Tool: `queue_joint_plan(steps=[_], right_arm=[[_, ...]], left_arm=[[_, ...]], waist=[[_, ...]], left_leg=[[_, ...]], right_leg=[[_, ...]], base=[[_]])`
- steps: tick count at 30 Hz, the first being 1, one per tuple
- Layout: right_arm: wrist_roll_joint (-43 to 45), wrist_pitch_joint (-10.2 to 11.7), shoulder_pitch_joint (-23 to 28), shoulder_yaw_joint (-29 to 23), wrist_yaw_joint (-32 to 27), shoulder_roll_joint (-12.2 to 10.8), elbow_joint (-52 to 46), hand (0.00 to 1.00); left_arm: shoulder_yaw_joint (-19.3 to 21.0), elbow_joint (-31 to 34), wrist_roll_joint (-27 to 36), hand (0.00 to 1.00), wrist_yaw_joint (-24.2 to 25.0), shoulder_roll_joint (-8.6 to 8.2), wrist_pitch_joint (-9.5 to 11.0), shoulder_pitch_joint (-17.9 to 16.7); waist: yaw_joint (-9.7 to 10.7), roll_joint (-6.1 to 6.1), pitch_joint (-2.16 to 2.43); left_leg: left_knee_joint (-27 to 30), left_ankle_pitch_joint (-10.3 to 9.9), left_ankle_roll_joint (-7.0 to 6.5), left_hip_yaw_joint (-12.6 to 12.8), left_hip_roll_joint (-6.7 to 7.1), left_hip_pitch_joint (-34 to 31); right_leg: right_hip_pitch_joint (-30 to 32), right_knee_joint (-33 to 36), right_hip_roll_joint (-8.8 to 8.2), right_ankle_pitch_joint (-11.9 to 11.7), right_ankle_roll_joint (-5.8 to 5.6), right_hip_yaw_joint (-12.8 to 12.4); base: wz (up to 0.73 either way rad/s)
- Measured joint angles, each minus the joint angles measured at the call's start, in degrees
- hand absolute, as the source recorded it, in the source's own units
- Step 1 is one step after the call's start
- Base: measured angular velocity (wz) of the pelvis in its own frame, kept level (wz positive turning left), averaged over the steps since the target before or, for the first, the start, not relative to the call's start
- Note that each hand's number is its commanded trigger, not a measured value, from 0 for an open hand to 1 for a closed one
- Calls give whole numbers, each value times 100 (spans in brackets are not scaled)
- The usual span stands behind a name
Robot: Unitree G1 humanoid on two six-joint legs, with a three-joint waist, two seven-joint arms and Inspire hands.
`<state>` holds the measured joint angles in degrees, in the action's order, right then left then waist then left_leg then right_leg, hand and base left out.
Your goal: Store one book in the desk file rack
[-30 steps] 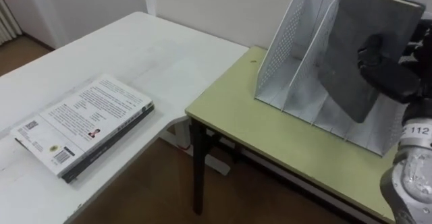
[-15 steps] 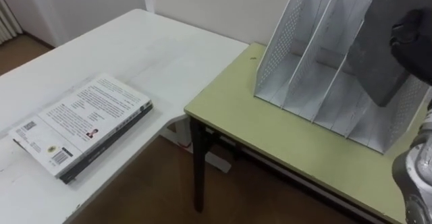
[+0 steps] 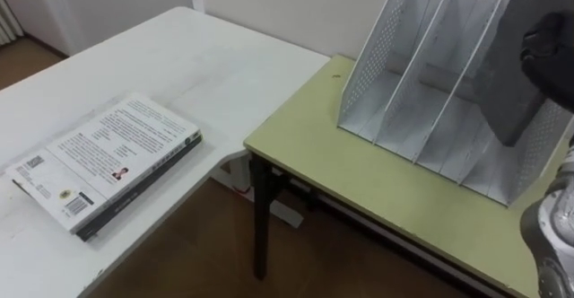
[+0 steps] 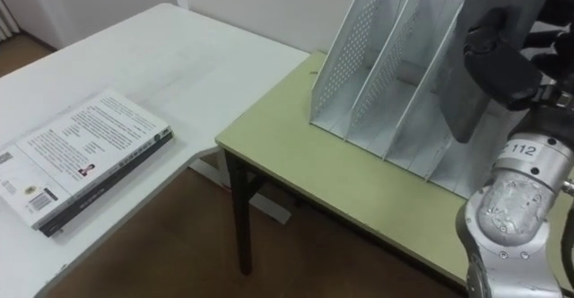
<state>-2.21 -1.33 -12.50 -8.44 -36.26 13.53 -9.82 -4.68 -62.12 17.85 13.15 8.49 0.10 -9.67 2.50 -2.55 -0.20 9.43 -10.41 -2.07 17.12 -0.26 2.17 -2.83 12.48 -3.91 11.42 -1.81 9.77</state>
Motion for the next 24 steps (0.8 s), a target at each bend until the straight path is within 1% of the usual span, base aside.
queue_joint_plan(steps=[7,11,13,15,16,17,18,19,20,21,23,24], right_arm=[[0,0,0,-1,-51,0,11,100],[-8,-2,-42,0,-58,4,195,100],[-8,-59,-111,-5,-88,7,293,100],[-8,-168,-198,-4,-126,31,333,100],[-8,-187,-229,-6,-127,49,365,100],[-8,-190,-298,-6,-129,144,482,100],[-8,-224,-405,-6,-128,272,629,100],[-8,-245,-467,-7,-129,328,700,100],[-8,-317,-562,-18,-136,437,760,100],[-8,-440,-710,-20,-149,493,765,100],[-8,-536,-936,-36,-171,551,782,100],[-24,-569,-1003,-36,-170,585,793,100]], left_arm=[[3,-10,1,0,6,-3,0,1],[-1,-21,11,0,-6,-2,-4,2],[0,-8,7,0,-6,-1,-19,2],[7,15,2,0,-3,-1,-56,4],[8,17,1,0,-2,-1,-64,4],[7,26,-2,0,5,4,-97,10],[7,27,-8,0,11,7,-112,15],[7,27,-8,0,13,7,-114,12],[22,37,-35,0,20,7,-135,16],[51,36,-70,0,33,7,-174,28],[103,38,-135,0,46,7,-275,62],[126,39,-171,0,49,7,-291,69]], waist=[[-14,2,5],[-19,-10,18],[-27,-11,21],[-48,-12,23],[-51,-13,39],[-64,-17,73],[-85,-18,73],[-92,-20,73],[-116,-23,75],[-118,-24,75],[-115,-29,74],[-115,-33,72]], left_leg=[[9,0,0,-1,-1,-2],[12,0,0,-3,0,-1],[13,0,0,-3,1,-4],[13,0,0,-4,-7,-5],[13,0,0,-4,-12,-15],[23,1,-1,-8,-14,-53],[24,2,-1,-9,-3,-54],[25,2,-1,-10,1,-56],[28,2,-1,-9,1,-64],[29,3,0,-8,1,-76],[41,5,1,-8,-2,-89],[44,5,2,-10,-4,-89]], right_leg=[[-5,0,0,-1,1,0],[-5,1,0,-1,2,-2],[0,1,-1,-2,3,-5],[21,1,-1,-2,3,3],[53,6,-1,-2,3,3],[84,10,-4,-3,5,12],[82,10,-8,-3,5,18],[79,11,-9,-3,5,22],[73,13,-9,-3,5,24],[73,15,-9,-3,5,28],[76,14,-10,-3,5,58],[75,14,-11,-3,5,70]], base=[[0],[0],[0],[0],[0],[0],[0],[0],[0],[0],[0],[4]])
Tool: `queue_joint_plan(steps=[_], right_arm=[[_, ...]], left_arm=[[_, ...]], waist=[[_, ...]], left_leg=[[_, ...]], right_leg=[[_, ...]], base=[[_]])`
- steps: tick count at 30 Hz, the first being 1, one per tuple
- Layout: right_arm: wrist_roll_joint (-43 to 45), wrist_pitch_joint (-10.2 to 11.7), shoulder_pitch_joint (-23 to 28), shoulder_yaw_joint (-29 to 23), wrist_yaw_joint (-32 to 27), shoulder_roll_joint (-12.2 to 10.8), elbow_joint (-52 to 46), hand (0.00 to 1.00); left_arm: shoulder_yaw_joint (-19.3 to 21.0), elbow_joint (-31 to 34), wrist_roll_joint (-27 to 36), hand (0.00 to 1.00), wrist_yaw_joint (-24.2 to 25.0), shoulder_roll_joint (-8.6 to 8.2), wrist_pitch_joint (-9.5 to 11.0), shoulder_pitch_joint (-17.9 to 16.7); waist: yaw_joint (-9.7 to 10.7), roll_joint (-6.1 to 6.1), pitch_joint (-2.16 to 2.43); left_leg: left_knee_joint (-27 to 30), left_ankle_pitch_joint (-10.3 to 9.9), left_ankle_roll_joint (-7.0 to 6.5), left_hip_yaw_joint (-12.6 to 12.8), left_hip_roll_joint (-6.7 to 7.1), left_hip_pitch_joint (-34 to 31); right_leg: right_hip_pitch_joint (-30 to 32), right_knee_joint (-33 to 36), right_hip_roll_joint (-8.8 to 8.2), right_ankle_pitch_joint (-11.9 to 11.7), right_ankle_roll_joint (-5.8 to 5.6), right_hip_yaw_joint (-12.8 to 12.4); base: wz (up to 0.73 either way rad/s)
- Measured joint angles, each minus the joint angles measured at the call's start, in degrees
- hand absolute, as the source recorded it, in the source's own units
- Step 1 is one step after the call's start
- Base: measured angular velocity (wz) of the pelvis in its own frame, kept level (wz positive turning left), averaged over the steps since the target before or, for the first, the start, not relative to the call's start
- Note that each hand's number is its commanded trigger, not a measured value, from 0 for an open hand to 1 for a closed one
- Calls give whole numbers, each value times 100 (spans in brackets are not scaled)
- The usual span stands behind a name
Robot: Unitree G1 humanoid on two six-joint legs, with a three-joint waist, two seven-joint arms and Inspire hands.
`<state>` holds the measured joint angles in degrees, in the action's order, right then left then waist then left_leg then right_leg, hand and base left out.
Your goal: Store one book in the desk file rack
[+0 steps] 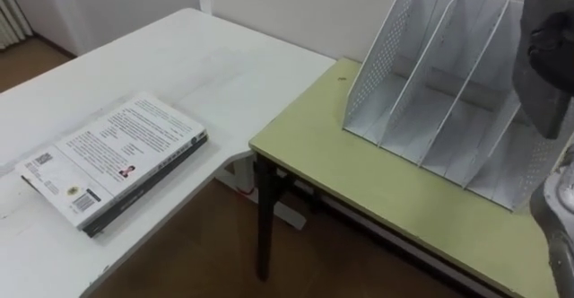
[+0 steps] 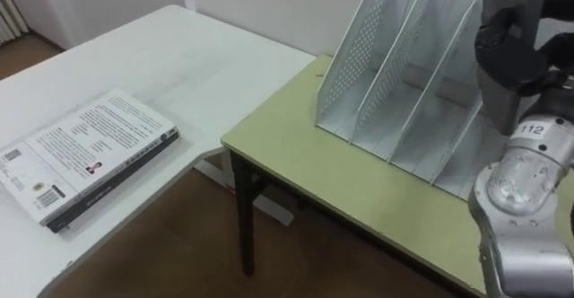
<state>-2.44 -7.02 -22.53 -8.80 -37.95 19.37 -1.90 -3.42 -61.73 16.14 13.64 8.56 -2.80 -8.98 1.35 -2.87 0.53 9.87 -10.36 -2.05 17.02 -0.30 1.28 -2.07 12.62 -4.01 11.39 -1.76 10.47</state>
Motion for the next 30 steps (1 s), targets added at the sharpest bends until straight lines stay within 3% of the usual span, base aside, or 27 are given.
queue_joint_plan(steps=[2,5,10,16,23,30], right_arm=[[-227,-59,-324,-1,5,207,247,100],[-299,-99,-591,-31,-9,344,584,100],[-698,-255,-859,-82,-1,402,1191,100],[-1351,-473,-1027,-87,30,462,1550,100],[-1926,-715,-1628,-148,136,859,2463,100],[-2103,-949,-2106,-149,513,1074,3157,100]], left_arm=[[11,0,-52,0,-18,34,-91,55],[9,49,-56,0,-54,78,-158,53],[0,279,-75,0,-60,113,-298,-5],[48,366,-55,0,-46,126,-323,-68],[232,429,-184,0,-49,170,-474,-60],[321,665,-238,0,-72,193,-721,-110]], waist=[[-2,-39,-19],[1,-89,-17],[-15,-110,-15],[-17,-133,-26],[18,-305,-18],[76,-304,-10]], left_leg=[[21,0,0,-15,-4,0],[50,0,0,-95,-5,-24],[65,0,0,-158,-26,-30],[81,0,-1,-198,-18,-62],[162,0,-1,-353,12,-168],[283,0,-1,-491,12,-284]], right_leg=[[-1,-2,-9,0,0,79],[-12,-4,-10,0,1,108],[-76,-10,-21,-1,2,172],[-73,-9,-22,-1,2,232],[-73,-4,-28,-1,1,391],[-69,-8,-29,-1,1,479]], base=[[4],[10],[8],[3],[12],[10]])
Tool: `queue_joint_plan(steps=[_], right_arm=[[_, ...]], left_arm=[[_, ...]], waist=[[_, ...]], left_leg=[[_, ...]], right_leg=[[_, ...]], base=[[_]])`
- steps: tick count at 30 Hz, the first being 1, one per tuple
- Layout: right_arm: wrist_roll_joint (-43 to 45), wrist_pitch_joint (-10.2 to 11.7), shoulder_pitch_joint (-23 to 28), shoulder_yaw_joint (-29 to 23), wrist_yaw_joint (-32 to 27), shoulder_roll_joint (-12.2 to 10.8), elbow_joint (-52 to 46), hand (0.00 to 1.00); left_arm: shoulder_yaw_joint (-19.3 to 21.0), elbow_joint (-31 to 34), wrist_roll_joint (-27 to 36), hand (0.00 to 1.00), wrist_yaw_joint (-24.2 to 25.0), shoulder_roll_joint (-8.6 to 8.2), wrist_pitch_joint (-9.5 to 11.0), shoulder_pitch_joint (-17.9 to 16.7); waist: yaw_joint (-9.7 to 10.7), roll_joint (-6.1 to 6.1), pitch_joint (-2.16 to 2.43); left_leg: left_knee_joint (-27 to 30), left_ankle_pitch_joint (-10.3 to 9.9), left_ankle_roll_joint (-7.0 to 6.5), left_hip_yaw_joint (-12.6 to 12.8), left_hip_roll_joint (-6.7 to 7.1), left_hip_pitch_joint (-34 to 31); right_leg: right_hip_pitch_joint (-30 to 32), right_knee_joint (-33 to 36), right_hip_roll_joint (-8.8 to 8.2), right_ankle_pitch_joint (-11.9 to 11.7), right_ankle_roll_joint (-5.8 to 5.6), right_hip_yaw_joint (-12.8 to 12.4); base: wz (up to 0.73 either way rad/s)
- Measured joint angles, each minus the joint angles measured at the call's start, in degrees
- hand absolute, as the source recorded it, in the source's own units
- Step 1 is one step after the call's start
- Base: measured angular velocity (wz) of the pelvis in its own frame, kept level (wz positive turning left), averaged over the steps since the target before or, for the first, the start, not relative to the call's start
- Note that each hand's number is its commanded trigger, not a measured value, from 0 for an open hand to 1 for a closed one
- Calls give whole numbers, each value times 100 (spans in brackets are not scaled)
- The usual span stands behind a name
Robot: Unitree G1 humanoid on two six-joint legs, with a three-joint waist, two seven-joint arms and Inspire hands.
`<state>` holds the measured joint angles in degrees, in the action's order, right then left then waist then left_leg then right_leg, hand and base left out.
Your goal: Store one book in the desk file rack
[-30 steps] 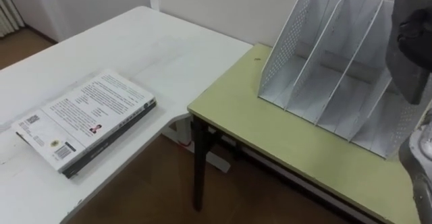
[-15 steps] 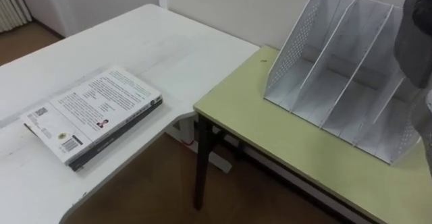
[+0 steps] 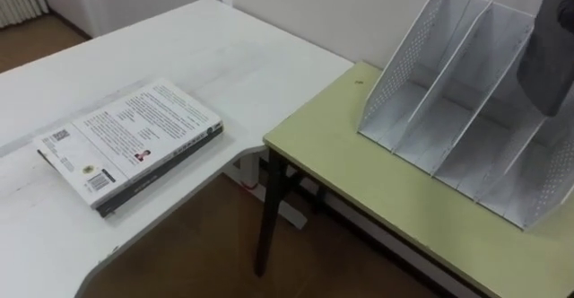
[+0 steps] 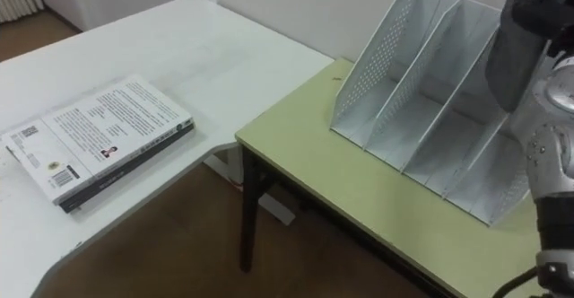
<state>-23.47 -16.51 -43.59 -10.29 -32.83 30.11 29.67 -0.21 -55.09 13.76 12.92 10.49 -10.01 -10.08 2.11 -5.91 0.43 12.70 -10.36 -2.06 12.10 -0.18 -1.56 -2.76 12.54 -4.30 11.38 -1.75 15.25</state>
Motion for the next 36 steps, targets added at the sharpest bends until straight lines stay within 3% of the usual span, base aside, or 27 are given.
queue_joint_plan(steps=[2,7,8,9,10,36], right_arm=[[-154,-70,-141,2,79,40,243,100],[-198,-150,-309,9,173,167,577,100],[-194,-188,-309,7,170,172,579,94],[-193,-196,-309,6,170,177,579,7],[-193,-206,-309,6,170,177,579,0],[-163,-240,-308,13,49,345,604,0]], left_arm=[[0,6,0,0,-9,39,-38,-8],[-6,4,2,0,-27,57,-141,-26],[3,4,-4,0,-27,60,-154,-34],[4,5,-5,0,-27,61,-168,-35],[5,6,-5,0,-27,62,-173,-35],[10,204,0,0,-64,189,-370,-62]], waist=[[53,6,5],[55,85,71],[54,94,77],[56,97,79],[56,97,79],[43,-3,22]], left_leg=[[11,0,0,-33,-4,-6],[27,1,0,-38,-4,17],[45,1,0,-38,-7,17],[52,1,0,-37,-8,17],[56,1,0,-37,-9,17],[59,9,-13,-22,-50,15]], right_leg=[[-8,-1,-1,0,0,67],[-13,0,-2,0,1,66],[-15,0,0,0,1,67],[-15,0,0,0,1,67],[-17,0,1,0,1,67],[-32,7,2,-22,38,64]], base=[[8],[1],[0],[0],[0],[0]])
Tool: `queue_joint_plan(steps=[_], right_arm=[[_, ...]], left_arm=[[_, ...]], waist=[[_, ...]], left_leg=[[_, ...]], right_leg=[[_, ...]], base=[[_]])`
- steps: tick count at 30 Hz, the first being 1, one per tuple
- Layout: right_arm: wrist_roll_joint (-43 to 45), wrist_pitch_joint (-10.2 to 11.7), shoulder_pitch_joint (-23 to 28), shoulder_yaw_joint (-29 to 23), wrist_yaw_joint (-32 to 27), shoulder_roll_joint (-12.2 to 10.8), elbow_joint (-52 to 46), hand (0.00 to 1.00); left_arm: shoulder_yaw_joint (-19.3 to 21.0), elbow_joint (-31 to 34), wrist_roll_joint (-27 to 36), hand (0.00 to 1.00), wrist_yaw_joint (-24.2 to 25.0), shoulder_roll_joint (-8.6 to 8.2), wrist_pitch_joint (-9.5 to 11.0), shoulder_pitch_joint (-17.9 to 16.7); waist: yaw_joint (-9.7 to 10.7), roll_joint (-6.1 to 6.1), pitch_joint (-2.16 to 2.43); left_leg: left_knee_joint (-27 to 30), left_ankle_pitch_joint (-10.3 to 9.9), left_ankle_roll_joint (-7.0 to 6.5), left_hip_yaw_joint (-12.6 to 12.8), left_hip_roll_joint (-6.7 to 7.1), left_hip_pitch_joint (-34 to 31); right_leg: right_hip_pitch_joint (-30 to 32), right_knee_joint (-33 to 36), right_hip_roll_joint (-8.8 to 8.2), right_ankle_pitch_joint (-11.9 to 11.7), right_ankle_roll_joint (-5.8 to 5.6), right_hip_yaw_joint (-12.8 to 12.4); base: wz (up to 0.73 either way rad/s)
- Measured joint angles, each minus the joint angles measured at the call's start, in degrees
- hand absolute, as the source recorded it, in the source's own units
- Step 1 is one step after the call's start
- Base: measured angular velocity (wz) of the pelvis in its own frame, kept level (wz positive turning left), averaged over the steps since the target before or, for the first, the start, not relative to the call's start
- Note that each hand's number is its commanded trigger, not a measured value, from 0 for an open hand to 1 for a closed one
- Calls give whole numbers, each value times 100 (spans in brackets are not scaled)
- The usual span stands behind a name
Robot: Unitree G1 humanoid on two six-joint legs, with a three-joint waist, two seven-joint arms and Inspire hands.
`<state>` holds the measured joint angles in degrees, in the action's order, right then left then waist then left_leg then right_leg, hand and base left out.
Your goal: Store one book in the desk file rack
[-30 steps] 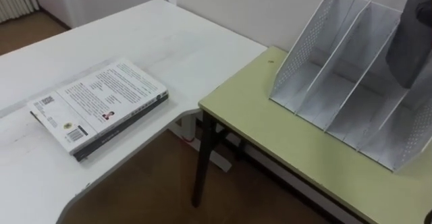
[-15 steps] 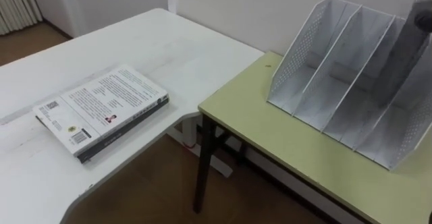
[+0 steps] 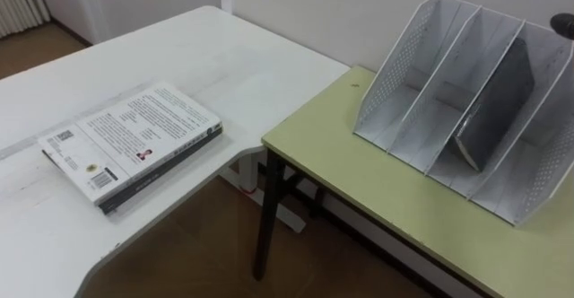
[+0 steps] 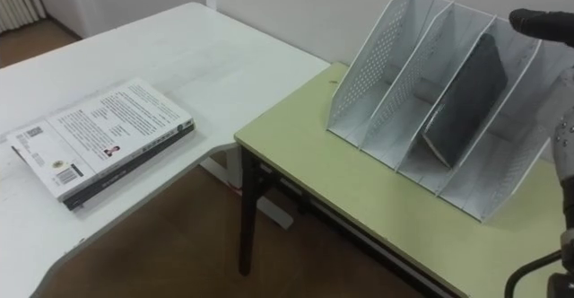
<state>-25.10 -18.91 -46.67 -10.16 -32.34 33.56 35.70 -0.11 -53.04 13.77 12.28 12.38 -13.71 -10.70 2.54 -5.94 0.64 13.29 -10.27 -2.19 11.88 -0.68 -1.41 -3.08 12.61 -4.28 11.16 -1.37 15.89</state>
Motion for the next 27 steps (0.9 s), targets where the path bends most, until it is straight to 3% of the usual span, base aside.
queue_joint_plan(steps=[11,15,18,22,27], right_arm=[[-96,2,-3,2,101,0,1,0],[-276,2,-64,17,250,0,0,0],[-608,2,-73,153,605,-1,-115,0],[-1271,7,-49,319,1316,-6,-778,0],[-1760,150,596,877,2544,-6,-2300,0]], left_arm=[[-17,2,3,0,-64,6,65,-11],[-16,0,22,0,-87,5,119,-12],[-11,-1,22,0,-64,5,119,-16],[-8,-3,21,0,-34,15,134,40],[-97,-43,171,0,-5,143,169,27]], waist=[[-5,5,3],[-101,31,12],[-117,50,23],[-131,95,5],[-144,63,-11]], left_leg=[[-1,0,0,1,2,6],[-12,0,0,52,7,8],[-28,3,5,52,-6,19],[-48,6,7,70,-17,18],[-64,3,30,87,-53,35]], right_leg=[[1,-1,-1,0,0,-2],[10,-1,3,-3,5,-24],[-6,-8,2,-3,5,-20],[14,-8,3,-3,5,-32],[7,-14,45,-3,5,-162]], base=[[0],[-6],[-1],[-2],[0]])
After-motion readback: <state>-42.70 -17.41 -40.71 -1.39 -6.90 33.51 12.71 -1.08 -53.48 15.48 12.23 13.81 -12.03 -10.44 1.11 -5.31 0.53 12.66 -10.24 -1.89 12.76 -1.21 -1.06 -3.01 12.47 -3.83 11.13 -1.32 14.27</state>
